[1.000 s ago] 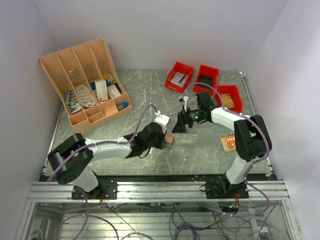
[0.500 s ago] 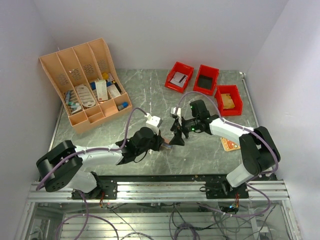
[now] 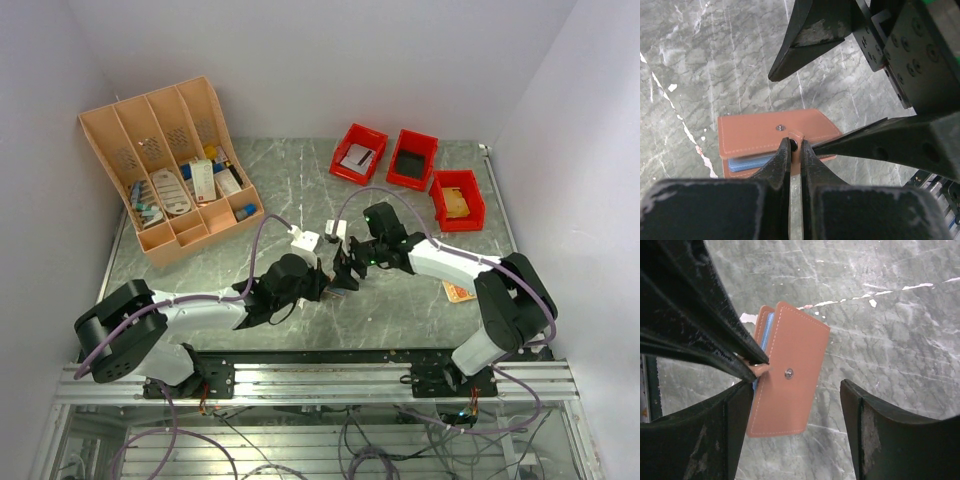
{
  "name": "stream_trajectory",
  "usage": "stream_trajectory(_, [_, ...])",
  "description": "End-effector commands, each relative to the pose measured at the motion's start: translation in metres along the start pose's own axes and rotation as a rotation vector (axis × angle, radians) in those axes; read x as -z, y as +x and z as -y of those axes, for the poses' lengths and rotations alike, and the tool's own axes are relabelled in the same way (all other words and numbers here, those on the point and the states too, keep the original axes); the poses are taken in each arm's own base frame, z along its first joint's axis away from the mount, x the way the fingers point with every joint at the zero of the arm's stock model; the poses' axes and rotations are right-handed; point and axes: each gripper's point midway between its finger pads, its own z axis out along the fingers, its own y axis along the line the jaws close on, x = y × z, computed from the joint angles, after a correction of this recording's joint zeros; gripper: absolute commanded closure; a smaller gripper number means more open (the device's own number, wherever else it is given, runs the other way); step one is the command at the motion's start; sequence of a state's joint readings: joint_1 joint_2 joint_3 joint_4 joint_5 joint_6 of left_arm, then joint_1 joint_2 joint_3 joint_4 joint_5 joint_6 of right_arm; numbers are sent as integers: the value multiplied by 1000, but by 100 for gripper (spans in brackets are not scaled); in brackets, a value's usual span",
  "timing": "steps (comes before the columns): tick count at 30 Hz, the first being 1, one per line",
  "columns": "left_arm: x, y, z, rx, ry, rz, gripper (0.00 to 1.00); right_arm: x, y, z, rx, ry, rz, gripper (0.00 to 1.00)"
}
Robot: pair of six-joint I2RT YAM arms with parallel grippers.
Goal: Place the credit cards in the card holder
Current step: Open the card holder at the center of the board.
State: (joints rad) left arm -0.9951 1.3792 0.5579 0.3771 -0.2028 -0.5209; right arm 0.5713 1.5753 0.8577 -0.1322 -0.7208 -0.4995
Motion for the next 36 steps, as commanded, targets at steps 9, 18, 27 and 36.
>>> stream_trajectory(9, [8, -25, 5, 29, 12, 106, 93, 3, -10, 24, 5, 104, -46, 74])
stream_trajectory(18, [10, -14, -10, -20, -35, 97, 93, 25, -23, 49, -160, 162, 52, 100])
stream_trajectory(27, [-2, 22, -30, -36, -137, -61, 55, 43, -15, 64, -339, 146, 144, 100])
stream_trajectory(36, [19, -4, -22, 111, -148, -12, 34, 42, -8, 68, -433, 157, 167, 100])
